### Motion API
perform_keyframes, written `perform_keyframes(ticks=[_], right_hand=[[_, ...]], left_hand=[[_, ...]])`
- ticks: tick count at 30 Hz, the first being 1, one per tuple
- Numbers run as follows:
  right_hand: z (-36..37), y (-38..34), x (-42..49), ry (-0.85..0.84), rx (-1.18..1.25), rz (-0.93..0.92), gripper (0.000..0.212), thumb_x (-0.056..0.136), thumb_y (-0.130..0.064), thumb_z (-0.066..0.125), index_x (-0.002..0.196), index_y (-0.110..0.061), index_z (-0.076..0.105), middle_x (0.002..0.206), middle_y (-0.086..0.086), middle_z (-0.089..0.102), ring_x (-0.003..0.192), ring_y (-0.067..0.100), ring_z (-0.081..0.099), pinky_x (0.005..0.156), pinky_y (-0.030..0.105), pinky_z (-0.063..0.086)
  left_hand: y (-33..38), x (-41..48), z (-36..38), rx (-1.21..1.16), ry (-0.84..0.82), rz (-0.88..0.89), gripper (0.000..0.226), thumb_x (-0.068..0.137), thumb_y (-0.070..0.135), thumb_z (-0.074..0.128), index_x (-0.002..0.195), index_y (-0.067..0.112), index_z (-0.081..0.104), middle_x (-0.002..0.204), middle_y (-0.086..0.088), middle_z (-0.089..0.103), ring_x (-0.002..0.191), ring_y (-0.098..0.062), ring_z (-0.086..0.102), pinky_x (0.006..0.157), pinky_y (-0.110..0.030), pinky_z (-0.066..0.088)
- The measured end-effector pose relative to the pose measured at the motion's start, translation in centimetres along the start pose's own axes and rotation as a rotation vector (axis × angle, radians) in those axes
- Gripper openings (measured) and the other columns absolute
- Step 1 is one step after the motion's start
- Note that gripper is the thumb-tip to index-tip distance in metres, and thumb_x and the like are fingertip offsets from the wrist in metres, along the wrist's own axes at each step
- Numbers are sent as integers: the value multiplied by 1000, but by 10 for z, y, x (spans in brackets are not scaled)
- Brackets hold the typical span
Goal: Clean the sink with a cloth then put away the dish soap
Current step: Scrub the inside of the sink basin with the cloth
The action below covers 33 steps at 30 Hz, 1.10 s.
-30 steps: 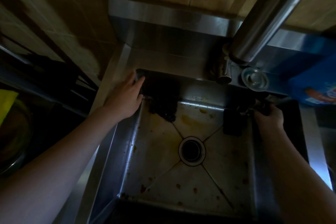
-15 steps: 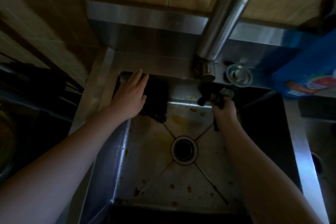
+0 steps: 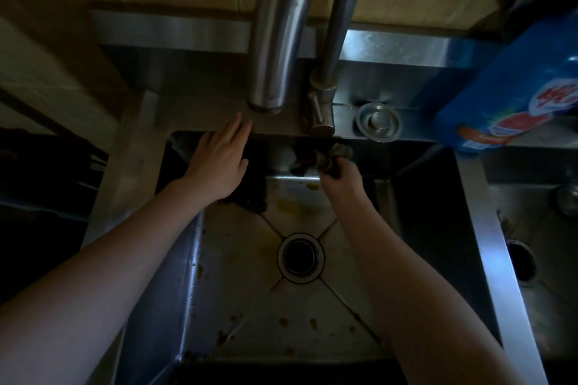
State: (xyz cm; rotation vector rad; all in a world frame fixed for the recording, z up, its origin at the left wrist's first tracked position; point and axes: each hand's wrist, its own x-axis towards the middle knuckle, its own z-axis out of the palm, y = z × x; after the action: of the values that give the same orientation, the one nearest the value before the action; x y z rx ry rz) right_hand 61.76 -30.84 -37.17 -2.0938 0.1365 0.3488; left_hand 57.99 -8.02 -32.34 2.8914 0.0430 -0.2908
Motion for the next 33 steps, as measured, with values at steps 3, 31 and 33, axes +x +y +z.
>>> perform_keyframes(ticks=[3, 31, 33], right_hand=[[-26, 12, 5, 31, 15, 73, 29, 91, -7, 56, 116, 7, 54, 113, 27, 61, 105, 39, 58, 79, 26, 47], [36, 13, 16, -45, -14, 140, 24, 93, -5, 51, 116, -3, 55, 105, 12, 56, 83, 13, 56, 69, 17, 46], [61, 5, 15, -28, 249, 320, 34, 95, -4, 45, 128, -6, 50, 116, 19, 57, 109, 20, 58, 78, 20, 48]], left_hand=[[4, 3, -1, 6, 9, 4, 72, 94, 27, 48, 149, 21, 3, 158, -3, -2, 144, -23, 7, 113, -45, 15], [-11, -18, -9, 7, 47, 6, 65, 95, 26, 46, 149, 24, 10, 158, 3, -2, 142, -23, 15, 111, -53, 15], [-18, -25, -11, 9, 70, -6, 64, 94, 25, 48, 148, 23, 13, 158, 1, 2, 141, -24, 17, 111, -54, 17]])
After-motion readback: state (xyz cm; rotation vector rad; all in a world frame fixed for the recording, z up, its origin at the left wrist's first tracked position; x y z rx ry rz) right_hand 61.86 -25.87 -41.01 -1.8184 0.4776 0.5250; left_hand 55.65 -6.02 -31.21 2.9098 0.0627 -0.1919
